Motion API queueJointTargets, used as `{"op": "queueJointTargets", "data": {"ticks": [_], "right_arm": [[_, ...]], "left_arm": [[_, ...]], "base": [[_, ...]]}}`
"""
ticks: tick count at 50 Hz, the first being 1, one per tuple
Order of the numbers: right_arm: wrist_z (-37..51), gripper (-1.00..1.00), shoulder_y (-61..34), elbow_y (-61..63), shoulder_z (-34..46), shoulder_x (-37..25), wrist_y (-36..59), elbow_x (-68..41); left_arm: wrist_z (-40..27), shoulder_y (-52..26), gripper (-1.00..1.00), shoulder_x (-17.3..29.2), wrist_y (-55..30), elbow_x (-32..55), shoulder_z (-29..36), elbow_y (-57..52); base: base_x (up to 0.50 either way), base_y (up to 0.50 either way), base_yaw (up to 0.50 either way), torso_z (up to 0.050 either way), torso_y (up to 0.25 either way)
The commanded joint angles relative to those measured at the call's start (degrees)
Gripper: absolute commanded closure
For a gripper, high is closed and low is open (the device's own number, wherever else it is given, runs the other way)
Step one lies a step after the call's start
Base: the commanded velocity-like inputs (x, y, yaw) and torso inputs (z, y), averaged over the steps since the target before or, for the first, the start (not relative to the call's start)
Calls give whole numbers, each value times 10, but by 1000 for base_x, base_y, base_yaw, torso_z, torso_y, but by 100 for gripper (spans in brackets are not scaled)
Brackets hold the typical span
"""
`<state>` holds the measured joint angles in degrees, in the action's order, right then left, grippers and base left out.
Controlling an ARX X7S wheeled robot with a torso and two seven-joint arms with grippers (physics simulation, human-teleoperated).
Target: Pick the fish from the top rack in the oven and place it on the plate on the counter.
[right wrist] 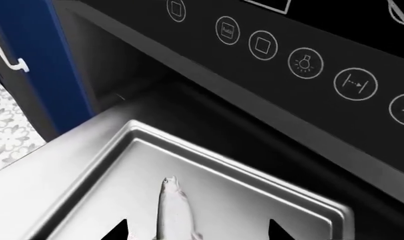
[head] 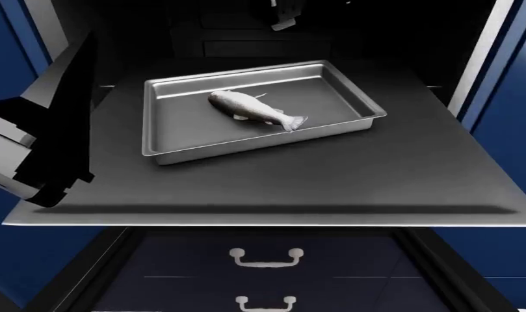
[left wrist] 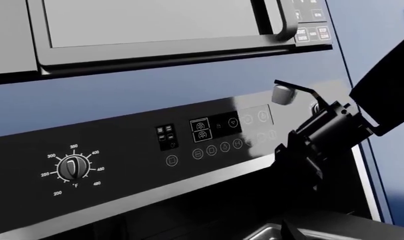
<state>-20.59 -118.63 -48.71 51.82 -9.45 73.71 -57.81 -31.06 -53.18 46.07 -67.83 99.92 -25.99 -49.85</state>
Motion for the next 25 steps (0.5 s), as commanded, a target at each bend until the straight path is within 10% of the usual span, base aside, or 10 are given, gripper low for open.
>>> {"op": "queueJointTargets", "data": {"ticks": [1,25], "right_arm": [[-13,-100,6,-13,8,24,-13,3],[-79,-100,10,-125,59,93,-72,20]], "left_arm": [[5,7,-100,1,2,-3,-5,-1],[11,22,-100,7,7,-5,-16,-4]], "base": [[0,0,0,0,0],[0,0,0,0,0]]}}
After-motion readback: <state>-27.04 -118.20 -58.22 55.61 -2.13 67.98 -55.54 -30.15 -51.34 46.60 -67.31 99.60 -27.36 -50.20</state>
